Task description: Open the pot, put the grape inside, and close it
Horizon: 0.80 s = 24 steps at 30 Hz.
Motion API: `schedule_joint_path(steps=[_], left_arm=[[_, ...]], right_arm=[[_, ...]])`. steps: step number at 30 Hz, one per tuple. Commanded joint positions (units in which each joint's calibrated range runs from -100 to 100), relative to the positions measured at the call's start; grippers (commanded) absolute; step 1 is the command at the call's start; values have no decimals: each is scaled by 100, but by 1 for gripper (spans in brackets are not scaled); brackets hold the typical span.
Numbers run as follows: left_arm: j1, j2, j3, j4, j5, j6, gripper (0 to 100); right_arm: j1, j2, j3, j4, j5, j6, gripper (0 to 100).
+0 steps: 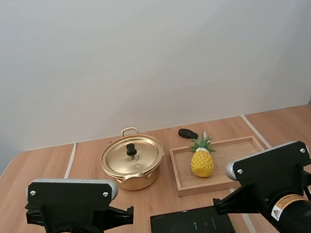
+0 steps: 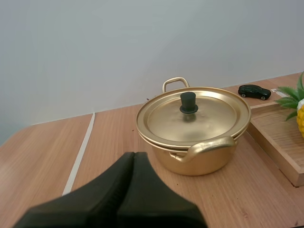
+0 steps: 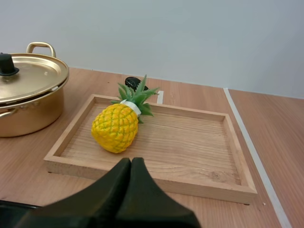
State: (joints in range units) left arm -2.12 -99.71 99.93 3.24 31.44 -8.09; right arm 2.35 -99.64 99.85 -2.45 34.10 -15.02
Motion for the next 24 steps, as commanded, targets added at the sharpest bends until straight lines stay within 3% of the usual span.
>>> schedule_joint_path(steps=[1,24], left_arm=[[-16,-29,7,39,4,1,0],[-9,-29,7,39,4,1,0]], right_arm=[[-132,-36,15,-83,-203,147,0],[-211,-36,15,-83,-239,157,0]])
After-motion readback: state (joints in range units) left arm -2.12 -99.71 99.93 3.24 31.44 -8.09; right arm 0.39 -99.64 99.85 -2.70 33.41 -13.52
